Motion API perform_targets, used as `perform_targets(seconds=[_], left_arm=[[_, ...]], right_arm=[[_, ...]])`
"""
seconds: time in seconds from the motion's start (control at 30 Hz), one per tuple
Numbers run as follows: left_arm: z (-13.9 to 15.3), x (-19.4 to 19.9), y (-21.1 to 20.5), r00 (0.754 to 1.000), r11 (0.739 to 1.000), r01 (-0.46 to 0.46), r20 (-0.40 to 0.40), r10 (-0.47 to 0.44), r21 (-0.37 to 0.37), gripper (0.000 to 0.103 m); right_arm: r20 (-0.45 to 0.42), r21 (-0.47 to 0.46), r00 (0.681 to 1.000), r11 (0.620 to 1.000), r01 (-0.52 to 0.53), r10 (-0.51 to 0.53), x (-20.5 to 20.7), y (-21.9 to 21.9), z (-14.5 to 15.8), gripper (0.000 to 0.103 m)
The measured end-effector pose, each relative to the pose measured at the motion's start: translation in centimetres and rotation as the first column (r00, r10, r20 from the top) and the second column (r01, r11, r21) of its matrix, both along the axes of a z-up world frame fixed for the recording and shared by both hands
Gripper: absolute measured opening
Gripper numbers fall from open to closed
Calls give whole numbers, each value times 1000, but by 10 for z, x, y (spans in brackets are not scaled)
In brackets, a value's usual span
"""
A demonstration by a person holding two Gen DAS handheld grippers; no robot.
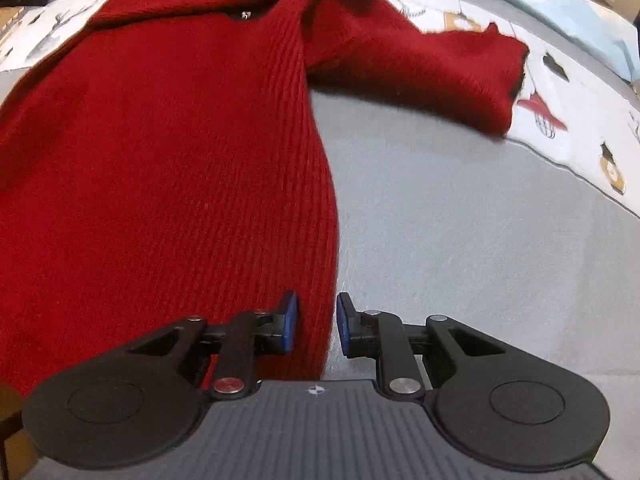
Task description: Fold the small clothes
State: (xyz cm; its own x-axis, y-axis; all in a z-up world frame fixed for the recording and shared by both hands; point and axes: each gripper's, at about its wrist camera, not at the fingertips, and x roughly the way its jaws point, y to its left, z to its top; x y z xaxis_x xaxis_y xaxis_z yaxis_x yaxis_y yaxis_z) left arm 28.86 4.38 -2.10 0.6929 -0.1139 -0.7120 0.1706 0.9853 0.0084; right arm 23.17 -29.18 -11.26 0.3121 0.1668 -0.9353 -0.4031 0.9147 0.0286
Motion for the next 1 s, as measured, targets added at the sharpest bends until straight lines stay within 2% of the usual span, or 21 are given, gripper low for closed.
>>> perform_targets(seconds=[0.07, 0.13, 0.23, 0.27, 0.33, 0.37, 0.5, 0.57, 0.6, 0.63, 0.7, 0.8, 0.87, 0.93, 1.0], left_arm=[[-10, 27, -18, 1000, 999, -11, 0, 11, -32, 15], [-20, 49, -37, 1000, 999, -13, -2, 13, -50, 15], [-41, 84, -70, 1000, 999, -6, -17, 5, -43, 18], [-50, 97, -81, 999, 999, -3, -36, 2, -37, 21], [-66, 117, -97, 998, 1000, -10, -67, 9, -24, 47], [-74, 127, -106, 996, 1000, -13, -85, 12, -21, 52], [-102, 153, -131, 991, 1000, 9, -137, -8, 4, 54], [-111, 160, -141, 993, 996, 28, -115, -19, 83, 51], [-112, 162, -142, 995, 993, 39, -98, -27, 115, 35], [-112, 164, -140, 995, 989, 55, -90, -43, 136, 13], [-101, 164, -124, 996, 988, 72, -52, -66, 137, 9], [-62, 153, -71, 999, 993, 16, 50, -22, 115, 8], [-35, 143, -11, 993, 994, -75, 93, 67, 84, 7], [-13, 129, 57, 976, 980, -187, 124, 178, 69, 7], [5, 108, 146, 928, 934, -357, 134, 349, 37, 7]], right_arm=[[85, 63, 993, 995, 73, -78, 6, -5, 20, 22], [193, 99, 972, 988, 115, -132, 12, -11, 40, 26], [250, 98, 952, 982, 159, -179, 20, -15, 51, 26], [263, 89, 949, 983, 158, -176, 21, -14, 52, 26], [274, 72, 948, 986, 150, -165, 25, -11, 52, 26], [274, 69, 948, 986, 149, -163, 25, -11, 50, 26], [265, 68, 952, 988, 138, -151, 16, -19, 48, 26], [262, 70, 953, 988, 140, -154, 17, -28, 44, 26], [257, 71, 953, 987, 146, -159, 19, -29, 43, 26], [254, 70, 953, 986, 153, -166, 15, -32, 48, 26], [251, 70, 951, 983, 170, -182, 21, -27, 47, 26], [245, 76, 949, 979, 187, -200, 30, -16, 50, 26], [251, 78, 947, 979, 187, -201, 37, -9, 52, 26], [260, 82, 944, 978, 189, -204, 45, -1, 54, 26], [269, 94, 938, 976, 198, -216, 52, 7, 58, 26]])
